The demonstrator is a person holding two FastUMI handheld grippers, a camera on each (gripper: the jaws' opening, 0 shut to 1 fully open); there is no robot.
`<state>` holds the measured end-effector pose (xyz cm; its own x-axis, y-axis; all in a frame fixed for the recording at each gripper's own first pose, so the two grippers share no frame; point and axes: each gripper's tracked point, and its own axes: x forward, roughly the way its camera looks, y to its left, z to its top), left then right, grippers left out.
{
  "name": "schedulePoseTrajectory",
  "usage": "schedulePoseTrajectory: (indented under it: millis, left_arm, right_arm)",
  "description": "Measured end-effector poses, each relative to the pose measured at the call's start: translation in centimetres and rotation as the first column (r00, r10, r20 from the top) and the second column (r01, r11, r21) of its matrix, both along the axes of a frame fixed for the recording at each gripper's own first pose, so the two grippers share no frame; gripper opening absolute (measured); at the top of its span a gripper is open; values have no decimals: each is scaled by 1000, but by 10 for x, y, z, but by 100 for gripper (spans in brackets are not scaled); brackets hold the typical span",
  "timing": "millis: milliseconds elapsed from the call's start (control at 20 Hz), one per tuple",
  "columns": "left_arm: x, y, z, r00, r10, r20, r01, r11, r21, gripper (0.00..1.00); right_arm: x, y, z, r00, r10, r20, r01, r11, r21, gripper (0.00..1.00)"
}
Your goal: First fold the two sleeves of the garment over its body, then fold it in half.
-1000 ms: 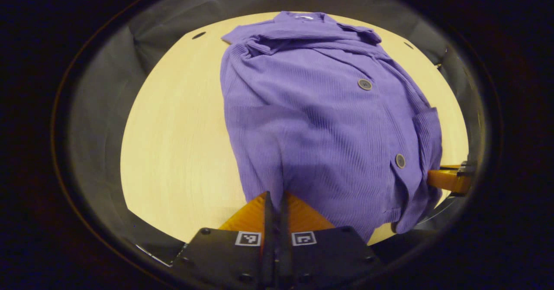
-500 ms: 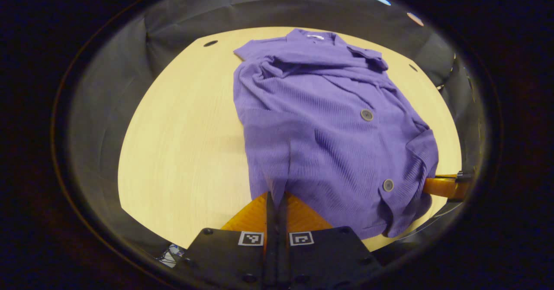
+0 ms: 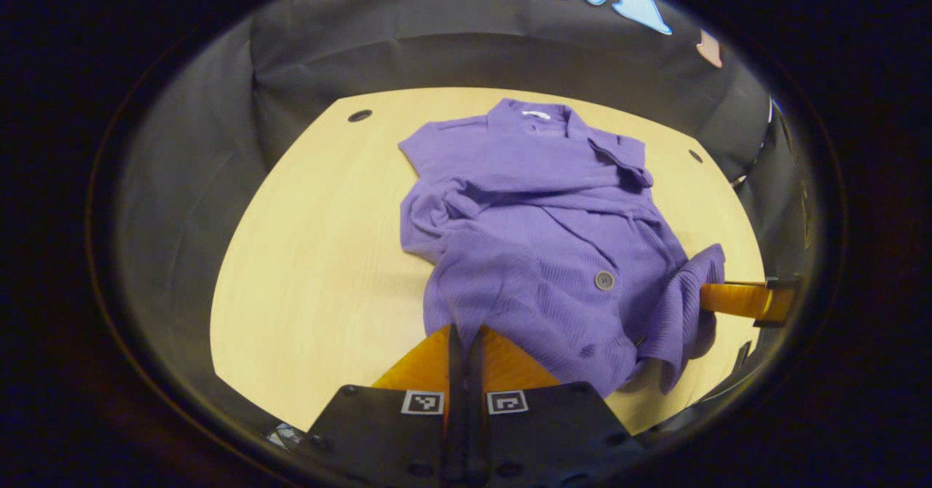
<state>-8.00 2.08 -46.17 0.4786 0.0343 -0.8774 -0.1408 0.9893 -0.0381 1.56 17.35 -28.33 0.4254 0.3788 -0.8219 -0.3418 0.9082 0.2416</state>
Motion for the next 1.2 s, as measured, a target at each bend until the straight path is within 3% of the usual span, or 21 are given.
schedulePoseTrajectory:
  millis: [500, 950, 1200]
  left_arm:
    - [111, 14, 30, 990, 83, 117, -74, 994, -84, 7]
    - [217, 49, 50, 963, 153, 220, -128, 984, -121, 7]
    - [276, 62, 41, 949, 198, 246, -164, 975, -151, 7]
  right_arm:
    - [90, 25, 35, 994, -31, 108, 25, 998, 55, 1]
    - [193, 49, 73, 968, -86, 236, 64, 993, 100, 0]
    - [241, 67, 69, 955, -105, 276, 79, 992, 102, 1]
